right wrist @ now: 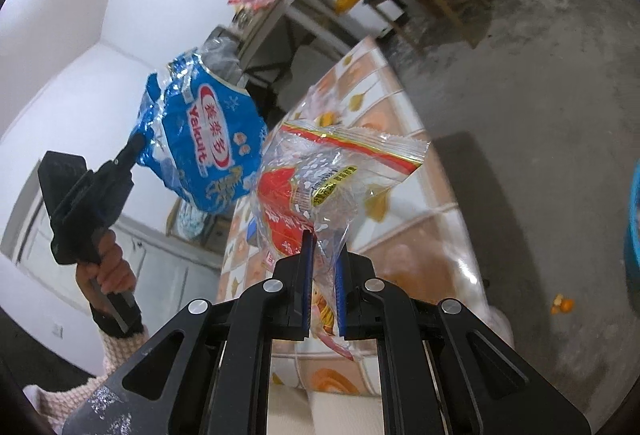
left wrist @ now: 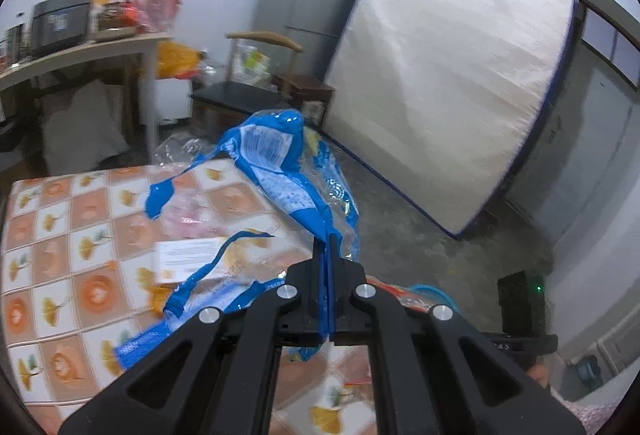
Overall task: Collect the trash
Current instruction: 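Lift the blue bag with the left tool while the right holds the clear bag, then open both tools over the blue basket to drop both bags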
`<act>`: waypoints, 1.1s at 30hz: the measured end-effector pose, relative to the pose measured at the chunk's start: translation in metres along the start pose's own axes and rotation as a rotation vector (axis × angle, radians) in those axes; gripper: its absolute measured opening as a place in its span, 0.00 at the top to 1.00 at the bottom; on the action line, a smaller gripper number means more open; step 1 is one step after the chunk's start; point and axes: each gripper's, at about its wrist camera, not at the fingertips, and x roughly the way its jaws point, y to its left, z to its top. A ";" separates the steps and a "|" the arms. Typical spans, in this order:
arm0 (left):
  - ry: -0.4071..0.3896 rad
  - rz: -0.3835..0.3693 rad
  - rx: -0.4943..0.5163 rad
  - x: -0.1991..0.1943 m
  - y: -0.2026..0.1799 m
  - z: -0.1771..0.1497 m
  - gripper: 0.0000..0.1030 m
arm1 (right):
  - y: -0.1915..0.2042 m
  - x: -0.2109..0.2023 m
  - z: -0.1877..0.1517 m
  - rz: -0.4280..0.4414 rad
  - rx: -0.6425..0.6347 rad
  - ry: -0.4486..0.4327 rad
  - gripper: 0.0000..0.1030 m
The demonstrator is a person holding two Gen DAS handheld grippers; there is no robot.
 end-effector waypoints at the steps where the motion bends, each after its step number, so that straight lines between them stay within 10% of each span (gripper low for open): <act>1: 0.015 -0.016 0.015 0.010 -0.011 0.000 0.99 | -0.006 -0.008 -0.002 -0.005 0.014 -0.017 0.92; 11: 0.218 -0.174 0.103 0.137 -0.145 -0.008 0.99 | -0.090 -0.113 -0.018 -0.164 0.190 -0.207 0.92; 21: 0.367 -0.178 0.327 0.274 -0.288 -0.060 0.99 | -0.185 -0.199 -0.055 -0.375 0.425 -0.380 0.92; 33: 0.482 -0.135 0.398 0.413 -0.347 -0.144 0.99 | -0.247 -0.236 -0.094 -0.428 0.608 -0.429 0.92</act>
